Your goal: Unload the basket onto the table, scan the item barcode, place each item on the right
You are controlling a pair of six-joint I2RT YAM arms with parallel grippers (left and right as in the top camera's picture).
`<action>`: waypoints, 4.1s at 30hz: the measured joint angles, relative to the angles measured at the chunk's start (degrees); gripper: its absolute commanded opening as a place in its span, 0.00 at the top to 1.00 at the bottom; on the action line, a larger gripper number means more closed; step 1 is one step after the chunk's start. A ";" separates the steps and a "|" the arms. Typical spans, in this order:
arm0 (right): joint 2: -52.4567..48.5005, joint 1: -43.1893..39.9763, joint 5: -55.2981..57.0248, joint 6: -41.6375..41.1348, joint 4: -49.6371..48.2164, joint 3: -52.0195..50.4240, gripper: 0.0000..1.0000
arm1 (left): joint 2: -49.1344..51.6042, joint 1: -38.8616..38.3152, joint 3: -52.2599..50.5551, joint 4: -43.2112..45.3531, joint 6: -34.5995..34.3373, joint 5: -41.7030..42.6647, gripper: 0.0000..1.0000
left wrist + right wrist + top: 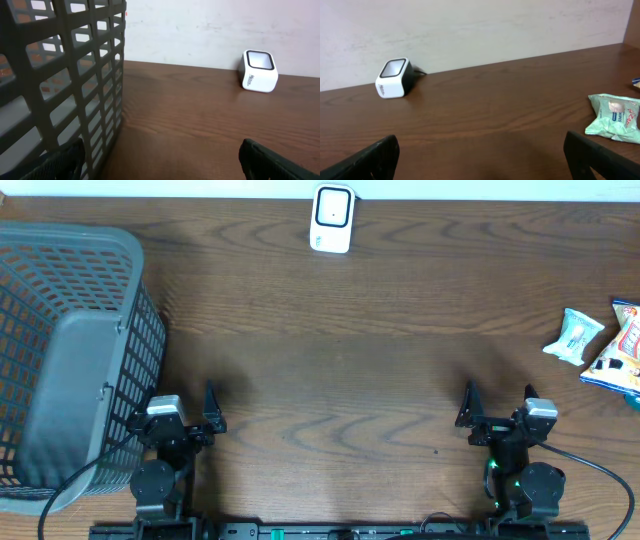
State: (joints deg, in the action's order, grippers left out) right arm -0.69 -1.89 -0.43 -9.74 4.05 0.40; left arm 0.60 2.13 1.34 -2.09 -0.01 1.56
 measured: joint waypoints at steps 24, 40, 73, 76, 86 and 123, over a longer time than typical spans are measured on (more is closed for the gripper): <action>0.00 4.87 0.04 0.00 -0.02 0.00 0.01 | 0.00 0.00 0.00 0.02 0.00 0.00 0.02; 0.00 5.51 0.02 0.00 -0.02 0.00 0.01 | 0.00 0.00 0.00 0.00 0.00 0.00 0.02; 0.00 5.51 0.02 0.00 -0.02 0.00 0.01 | 0.00 0.00 0.00 0.00 0.00 0.00 0.02; 0.00 5.51 0.02 0.00 -0.02 0.00 0.01 | 0.00 0.00 0.00 0.00 0.00 0.00 0.02; 0.00 5.51 0.02 0.00 -0.02 0.00 0.01 | 0.00 0.00 0.00 0.02 0.00 0.00 0.02; 0.00 5.51 0.04 0.00 -0.02 0.00 0.01 | 0.00 0.00 0.00 0.02 0.00 0.00 0.02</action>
State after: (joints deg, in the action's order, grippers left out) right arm -0.69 3.62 -0.38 -9.74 4.03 0.40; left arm 0.60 2.13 1.34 -2.07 -0.01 1.56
